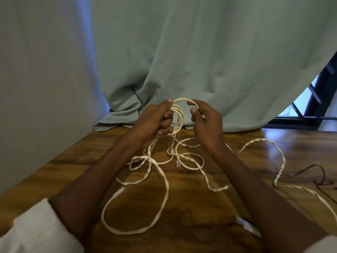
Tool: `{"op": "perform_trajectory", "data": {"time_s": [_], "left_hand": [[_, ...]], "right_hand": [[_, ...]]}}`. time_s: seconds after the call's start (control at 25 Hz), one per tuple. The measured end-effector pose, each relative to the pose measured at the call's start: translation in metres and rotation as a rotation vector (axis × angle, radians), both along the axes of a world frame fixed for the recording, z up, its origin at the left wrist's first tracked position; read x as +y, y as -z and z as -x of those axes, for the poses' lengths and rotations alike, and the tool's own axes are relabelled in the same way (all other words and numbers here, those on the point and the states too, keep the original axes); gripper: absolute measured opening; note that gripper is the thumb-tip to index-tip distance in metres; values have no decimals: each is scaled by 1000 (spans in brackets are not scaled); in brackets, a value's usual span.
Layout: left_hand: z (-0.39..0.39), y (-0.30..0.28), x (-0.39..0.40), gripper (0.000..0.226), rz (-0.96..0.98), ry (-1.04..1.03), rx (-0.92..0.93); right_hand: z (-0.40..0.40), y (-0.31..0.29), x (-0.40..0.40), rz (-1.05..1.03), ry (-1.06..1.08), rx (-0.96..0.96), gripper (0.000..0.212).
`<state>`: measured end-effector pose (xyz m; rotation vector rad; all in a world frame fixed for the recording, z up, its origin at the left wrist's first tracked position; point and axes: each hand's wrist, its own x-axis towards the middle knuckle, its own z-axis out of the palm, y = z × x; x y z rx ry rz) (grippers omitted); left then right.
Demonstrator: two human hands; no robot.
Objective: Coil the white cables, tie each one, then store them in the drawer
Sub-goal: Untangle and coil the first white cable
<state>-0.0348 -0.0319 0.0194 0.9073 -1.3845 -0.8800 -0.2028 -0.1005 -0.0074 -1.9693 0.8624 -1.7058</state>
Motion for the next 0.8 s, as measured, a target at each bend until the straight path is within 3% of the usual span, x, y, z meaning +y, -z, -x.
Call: {"op": "perform_trajectory", "data": {"time_s": [0.12,0.2,0.4,0.64,0.8], "left_hand": [[-6,-1,-8,47,-96,76,337],[-10,-2,-7,44,-114,172,414],[-8,-2,-3,45,-109,203,304],[-17,-7,1,45,-148,353,203],[-11,-5,2,46,-138,266,186]], "right_hand": [[-3,-1,3,-273,-216,-171,24],[2,-11,8,-310,-309,-305,21],[-4,-15,25,-329,-397,-80,24],[-1,-16,25,-297,-320,-18,19],[-3,-11,26,-286,-350,28,24]]}}
